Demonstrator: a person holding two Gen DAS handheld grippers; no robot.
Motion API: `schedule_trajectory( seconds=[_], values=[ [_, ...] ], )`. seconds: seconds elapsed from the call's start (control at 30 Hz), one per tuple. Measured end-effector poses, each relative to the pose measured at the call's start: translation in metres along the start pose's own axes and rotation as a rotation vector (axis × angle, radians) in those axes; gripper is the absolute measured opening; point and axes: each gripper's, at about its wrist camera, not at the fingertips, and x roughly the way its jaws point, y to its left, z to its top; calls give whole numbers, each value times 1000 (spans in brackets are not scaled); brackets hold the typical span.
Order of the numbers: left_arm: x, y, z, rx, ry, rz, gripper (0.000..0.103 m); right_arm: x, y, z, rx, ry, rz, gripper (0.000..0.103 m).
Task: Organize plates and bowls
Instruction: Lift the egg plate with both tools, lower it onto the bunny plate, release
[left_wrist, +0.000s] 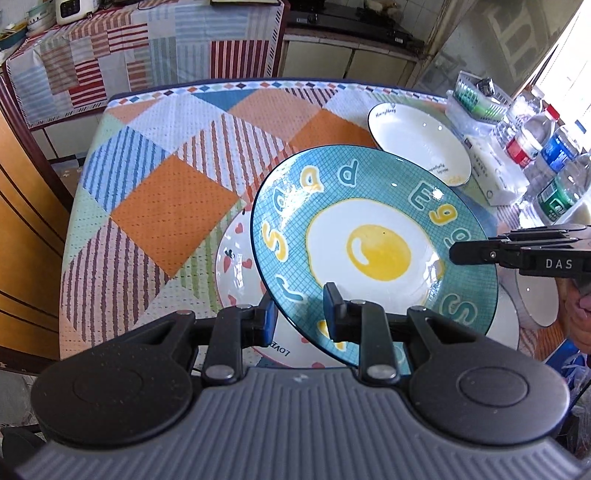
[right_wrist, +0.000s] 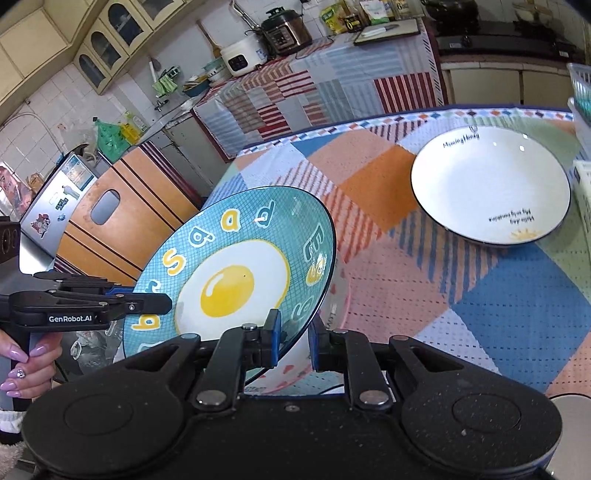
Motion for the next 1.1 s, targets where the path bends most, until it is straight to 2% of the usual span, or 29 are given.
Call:
schedule_trajectory(
  seconds=[0.23,0.53,0.7,0.87,1.1],
  values=[
    [25,12,1,-36,76,5,24,27,-12,-4,12,47,1,20],
    [40,19,-3,-59,144,11,25,42,-12,-8,6,102,-16,20],
    [48,20,-1,-59,174,39,27,49,-9,-7,-9,126,-40,20],
    [52,20,-1,-49,180,56,27,52,-6,-6,-35,136,-65,21],
    [55,11,0,3,172,102,28,54,4,-6,-56,133,-143,22]
  ],
)
